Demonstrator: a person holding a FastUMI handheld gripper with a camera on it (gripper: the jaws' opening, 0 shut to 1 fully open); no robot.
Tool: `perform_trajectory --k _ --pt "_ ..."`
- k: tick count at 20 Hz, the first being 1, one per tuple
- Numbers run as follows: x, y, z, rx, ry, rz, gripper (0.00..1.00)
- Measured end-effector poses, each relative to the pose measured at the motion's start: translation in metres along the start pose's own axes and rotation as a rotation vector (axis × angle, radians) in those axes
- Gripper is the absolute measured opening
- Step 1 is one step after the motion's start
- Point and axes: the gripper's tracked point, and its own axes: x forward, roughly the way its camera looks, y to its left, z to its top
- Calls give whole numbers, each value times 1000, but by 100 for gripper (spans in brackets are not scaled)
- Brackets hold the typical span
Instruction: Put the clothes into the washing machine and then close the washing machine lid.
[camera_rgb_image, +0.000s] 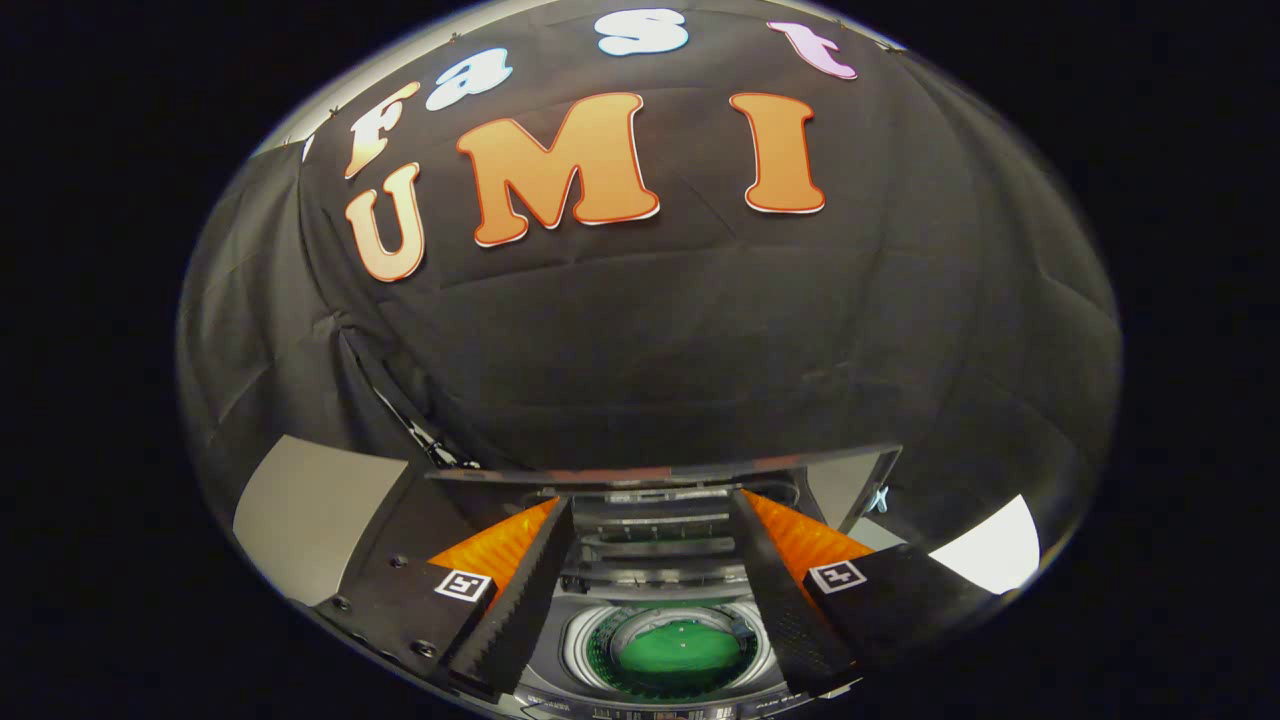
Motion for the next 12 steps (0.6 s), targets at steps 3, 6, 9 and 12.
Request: perform_trajectory --k 3,6,9,12 --pt "24 -2 2 -3 4 -8 100" --pt "42 -2 10 3 -10 -22 100" --pt "55 1 12 0 -14 -27 97" --pt "45 10 19 -12 -47 -11 97"
